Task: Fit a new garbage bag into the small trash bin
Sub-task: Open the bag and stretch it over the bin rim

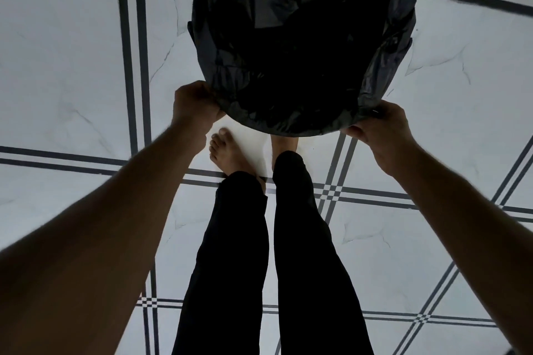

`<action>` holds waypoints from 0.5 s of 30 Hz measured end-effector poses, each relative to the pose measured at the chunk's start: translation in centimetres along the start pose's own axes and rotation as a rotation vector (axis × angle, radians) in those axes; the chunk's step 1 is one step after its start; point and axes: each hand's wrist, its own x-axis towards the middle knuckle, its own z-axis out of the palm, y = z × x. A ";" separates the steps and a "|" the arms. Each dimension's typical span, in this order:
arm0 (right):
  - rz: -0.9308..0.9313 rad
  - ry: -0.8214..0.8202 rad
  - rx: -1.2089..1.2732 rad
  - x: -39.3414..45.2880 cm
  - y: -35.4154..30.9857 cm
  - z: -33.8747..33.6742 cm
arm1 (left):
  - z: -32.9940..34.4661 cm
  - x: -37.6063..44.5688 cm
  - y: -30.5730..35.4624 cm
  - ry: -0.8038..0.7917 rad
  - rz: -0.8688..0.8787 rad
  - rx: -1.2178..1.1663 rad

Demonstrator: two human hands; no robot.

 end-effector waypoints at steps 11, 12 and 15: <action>-0.689 0.206 -0.577 -6.8 -8.2 3.7 | -4.1 -3.4 1.4 -0.284 -0.086 -0.581; -0.717 0.140 -0.647 -5.5 -8.8 5.0 | -4.3 -3.2 1.3 -0.345 -0.081 -0.626; -0.713 -0.109 -0.967 0.9 -9.8 8.8 | -4.2 -2.4 0.3 -0.472 -0.035 -0.682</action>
